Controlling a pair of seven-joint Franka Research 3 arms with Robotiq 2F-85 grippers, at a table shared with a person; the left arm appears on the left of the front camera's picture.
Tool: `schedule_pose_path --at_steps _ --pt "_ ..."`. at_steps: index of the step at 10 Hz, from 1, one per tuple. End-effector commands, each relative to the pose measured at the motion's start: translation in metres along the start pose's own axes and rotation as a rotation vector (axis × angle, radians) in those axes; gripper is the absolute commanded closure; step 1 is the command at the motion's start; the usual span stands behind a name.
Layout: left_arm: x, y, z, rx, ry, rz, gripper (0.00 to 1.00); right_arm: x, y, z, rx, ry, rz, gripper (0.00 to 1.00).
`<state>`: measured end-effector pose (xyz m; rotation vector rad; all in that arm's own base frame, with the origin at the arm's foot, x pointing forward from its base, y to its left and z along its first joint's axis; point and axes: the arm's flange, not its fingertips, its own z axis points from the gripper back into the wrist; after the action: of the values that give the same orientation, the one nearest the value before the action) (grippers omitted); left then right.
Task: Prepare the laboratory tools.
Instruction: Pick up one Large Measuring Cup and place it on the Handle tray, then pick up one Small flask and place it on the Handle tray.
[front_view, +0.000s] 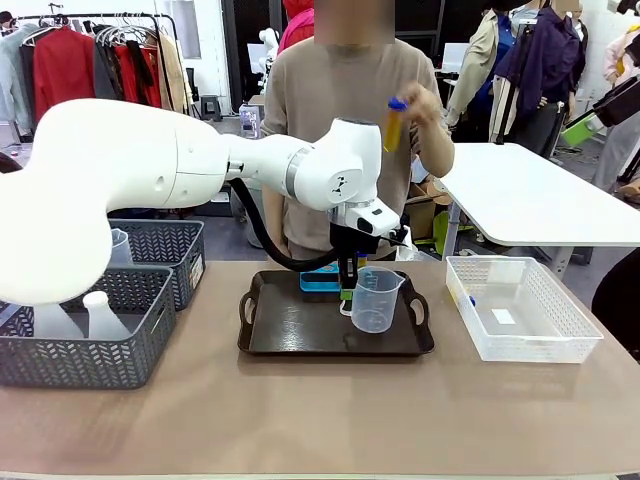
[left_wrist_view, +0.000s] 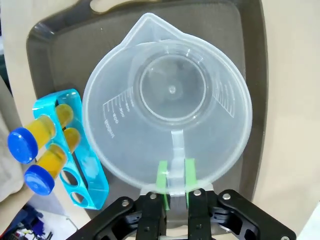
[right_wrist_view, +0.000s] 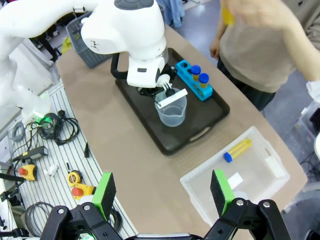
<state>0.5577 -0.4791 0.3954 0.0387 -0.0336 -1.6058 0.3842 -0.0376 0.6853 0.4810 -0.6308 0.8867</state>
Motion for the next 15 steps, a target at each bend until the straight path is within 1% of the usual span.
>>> schedule_pose_path --at_steps 1,4,8,10,11,12,15 --pt "0.003 0.007 0.002 0.017 0.032 0.022 0.58 0.001 0.001 0.000 0.008 -0.016 0.010 0.00" --pt "0.003 0.008 0.003 0.013 0.031 0.029 0.01 0.001 0.001 0.000 0.008 -0.016 0.010 0.00" --pt "-0.007 0.007 0.023 0.019 0.022 0.035 0.00 0.001 0.001 0.000 0.008 -0.016 0.010 0.00" --pt "-0.012 0.004 0.030 -0.001 0.011 0.028 0.00 0.001 0.001 0.000 0.008 -0.016 0.010 0.00" --pt "-0.011 -0.001 0.033 0.001 0.027 0.001 0.00 0.001 0.001 0.000 0.008 -0.016 0.010 0.00" --pt "-0.008 0.007 0.022 0.013 0.007 0.020 0.00 0.001 0.001 0.000 0.008 -0.016 0.010 0.00" --pt "-0.008 0.007 0.022 0.013 0.007 0.020 0.00 0.001 0.001 0.000 0.008 -0.016 0.010 0.00"
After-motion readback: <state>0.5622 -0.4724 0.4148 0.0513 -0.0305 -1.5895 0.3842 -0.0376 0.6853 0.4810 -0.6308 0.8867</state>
